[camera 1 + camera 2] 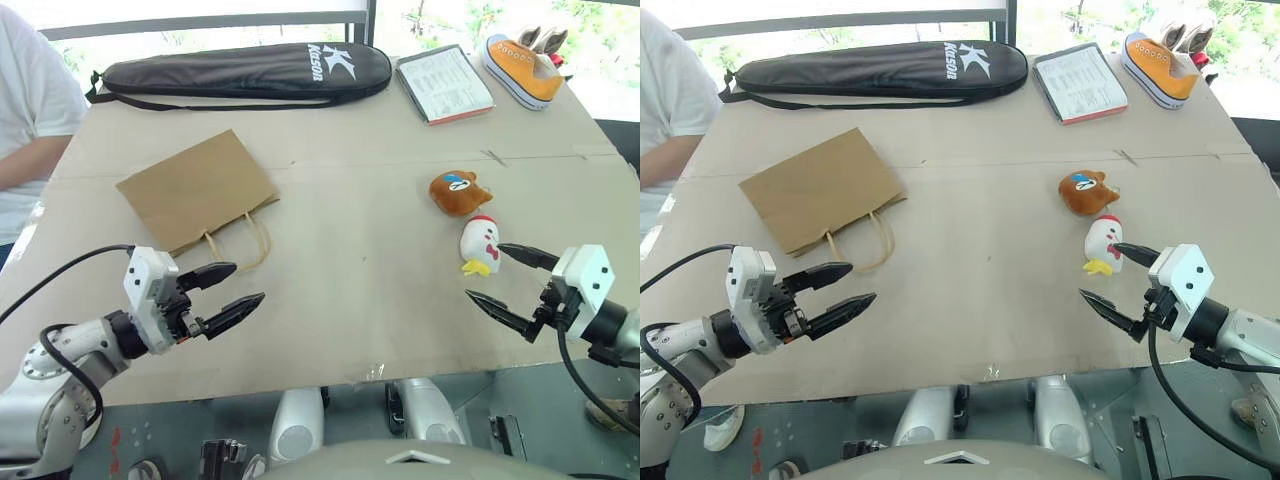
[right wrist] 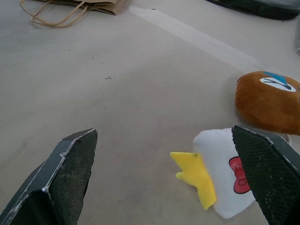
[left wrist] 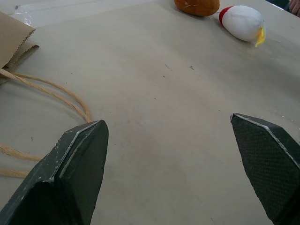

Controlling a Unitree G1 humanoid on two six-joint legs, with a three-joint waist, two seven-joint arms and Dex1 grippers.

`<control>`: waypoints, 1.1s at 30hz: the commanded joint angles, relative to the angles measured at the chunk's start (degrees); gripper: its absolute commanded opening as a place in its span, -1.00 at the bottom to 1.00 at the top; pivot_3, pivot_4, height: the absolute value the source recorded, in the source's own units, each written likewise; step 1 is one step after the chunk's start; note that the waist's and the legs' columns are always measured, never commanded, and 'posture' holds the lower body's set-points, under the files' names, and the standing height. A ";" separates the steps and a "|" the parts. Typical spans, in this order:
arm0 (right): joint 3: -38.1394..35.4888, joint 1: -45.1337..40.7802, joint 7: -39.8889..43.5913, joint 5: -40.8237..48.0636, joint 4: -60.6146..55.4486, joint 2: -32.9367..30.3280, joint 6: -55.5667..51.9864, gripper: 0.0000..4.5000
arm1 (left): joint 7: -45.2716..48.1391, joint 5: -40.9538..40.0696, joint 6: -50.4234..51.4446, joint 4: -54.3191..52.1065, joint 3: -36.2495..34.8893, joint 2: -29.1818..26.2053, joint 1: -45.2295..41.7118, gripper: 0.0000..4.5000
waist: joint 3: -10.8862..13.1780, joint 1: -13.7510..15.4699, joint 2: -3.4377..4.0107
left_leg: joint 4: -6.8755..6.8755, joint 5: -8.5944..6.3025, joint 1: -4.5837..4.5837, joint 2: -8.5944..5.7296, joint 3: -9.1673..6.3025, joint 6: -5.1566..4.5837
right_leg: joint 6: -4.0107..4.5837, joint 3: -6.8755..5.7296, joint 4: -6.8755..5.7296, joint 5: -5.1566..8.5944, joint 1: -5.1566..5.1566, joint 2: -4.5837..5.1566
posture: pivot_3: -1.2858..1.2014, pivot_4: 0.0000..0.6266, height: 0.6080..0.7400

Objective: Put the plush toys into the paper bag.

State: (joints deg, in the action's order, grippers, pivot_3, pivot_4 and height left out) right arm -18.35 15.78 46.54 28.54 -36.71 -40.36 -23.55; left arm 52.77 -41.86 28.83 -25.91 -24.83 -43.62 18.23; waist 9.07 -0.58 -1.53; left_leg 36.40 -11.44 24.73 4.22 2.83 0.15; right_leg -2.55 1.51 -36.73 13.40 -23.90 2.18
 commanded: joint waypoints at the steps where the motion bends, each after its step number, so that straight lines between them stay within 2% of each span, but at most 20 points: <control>1: 1.97 -1.96 0.43 -0.04 -0.89 0.95 2.97 0.98 | 0.29 0.55 -1.94 0.95 -0.73 0.09 -2.17 1.00 | 0.00 -0.01 0.00 | 0.00 0.01 0.00 0.00 0.00 -0.01 | 0.00 0.00 0.00 0.00 0.00 -0.01 | 0.03 -0.52 1.00; 4: 7.06 -5.70 1.19 -0.74 -0.56 3.12 6.24 0.98 | -2.45 1.19 -2.83 4.91 -1.42 1.53 -6.60 1.00 | 0.00 -0.03 0.01 | 0.01 0.14 -0.05 0.04 -0.10 -0.22 | -0.09 -0.02 -0.02 0.05 0.00 -0.14 | 0.03 -0.52 1.00; 7: 9.69 -7.00 1.10 -1.24 -1.34 3.88 7.33 0.98 | -1.06 5.27 -7.49 10.70 -2.94 0.11 -8.75 1.00 | -0.01 -0.03 0.02 | 0.01 0.14 -0.08 0.04 -0.11 -0.23 | -0.09 -0.02 -0.05 0.05 0.00 -0.16 | 0.03 -0.52 1.00; 9: 11.33 -7.49 0.26 -2.91 -2.01 3.39 7.42 0.98 | 0.86 8.71 -12.31 15.27 -3.19 -1.54 -10.09 1.00 | -0.02 -0.02 -0.01 | 0.01 0.15 -0.06 0.04 -0.10 -0.24 | -0.05 -0.01 -0.05 0.03 0.00 -0.17 | 0.03 -0.52 1.00; 12: 13.88 -8.37 -0.53 -5.33 -1.90 3.28 7.96 0.98 | 5.89 17.14 -26.17 23.59 -1.86 -5.24 -11.05 1.00 | -0.03 0.00 -0.03 | 0.00 0.14 -0.01 0.03 -0.06 -0.24 | 0.13 -0.01 -0.01 -0.07 -0.01 -0.14 | 0.03 -0.52 1.00; 16: 15.97 -10.32 -1.10 -6.48 -0.21 4.12 8.46 0.98 | 6.42 27.26 -40.78 34.75 1.88 -9.66 -16.43 1.00 | -0.02 0.20 -0.02 | -0.02 0.13 -0.01 0.04 -0.05 -0.22 | 0.17 -0.05 0.00 -0.08 -0.10 -0.06 | 0.03 -0.52 1.00; 21: 17.55 -10.69 -2.53 -8.25 -0.12 4.85 8.85 0.98 | 4.07 34.46 -50.74 40.34 7.57 -9.53 -23.16 1.00 | -0.03 0.49 -0.04 | -0.04 -0.02 0.03 0.06 0.26 0.04 | 0.17 -0.12 0.00 -0.09 -0.10 0.27 | 0.03 -0.52 1.00; 25: 18.23 -10.74 -4.15 -10.22 0.04 5.67 9.83 0.98 | 3.75 38.02 -55.34 43.71 13.02 -8.56 -27.46 1.00 | -0.04 0.52 -0.05 | -0.05 0.15 0.07 0.02 0.38 -0.25 | 0.15 -0.08 -0.01 -0.10 -0.08 0.22 | 0.03 -0.52 1.00; 29: 18.51 -11.92 -6.51 -12.62 0.94 7.04 10.75 1.00 | 4.32 36.34 -53.81 43.97 16.25 -5.99 -29.98 0.21 | -0.04 0.52 -0.05 | -0.04 0.16 0.02 0.06 0.37 -0.25 | 0.14 -0.07 -0.09 -0.09 -0.08 0.09 | 0.03 -0.52 1.00; 31: 18.71 -12.13 -7.04 -13.16 0.70 7.40 10.64 1.00 | 4.27 33.42 -50.64 42.74 15.96 -4.40 -30.65 -0.15 | -0.04 0.45 -0.06 | -0.03 0.16 0.03 0.08 0.37 -0.26 | 0.14 -0.06 -0.10 -0.10 -0.08 0.04 | 0.03 -0.52 1.00; 32: 19.03 -12.37 -7.37 -13.53 0.59 7.55 10.34 1.00 | 4.43 30.71 -47.53 41.11 15.48 -3.28 -30.75 -0.39 | -0.04 0.43 -0.07 | -0.03 0.16 0.03 0.10 0.37 -0.26 | 0.13 -0.06 -0.10 -0.10 -0.08 0.01 | 0.03 -0.52 1.00; 33: 19.34 -12.68 -7.83 -13.87 0.53 7.78 10.06 1.00 | 4.60 28.39 -44.72 39.49 15.13 -2.40 -30.75 -0.54 | -0.05 0.40 -0.07 | -0.03 0.16 0.03 0.11 0.36 -0.26 | 0.13 -0.05 -0.10 -0.10 -0.08 -0.02 | 0.03 -0.52 1.00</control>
State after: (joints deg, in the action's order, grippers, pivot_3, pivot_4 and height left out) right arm 0.60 3.80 39.49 15.17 -34.72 -32.81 -14.04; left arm 57.37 -9.36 -19.09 17.05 -8.13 -46.35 -11.68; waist 9.02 -0.19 -1.60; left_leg 36.37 -11.28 24.76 4.35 3.16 -0.11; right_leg -2.43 1.46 -36.85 13.30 -23.97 2.12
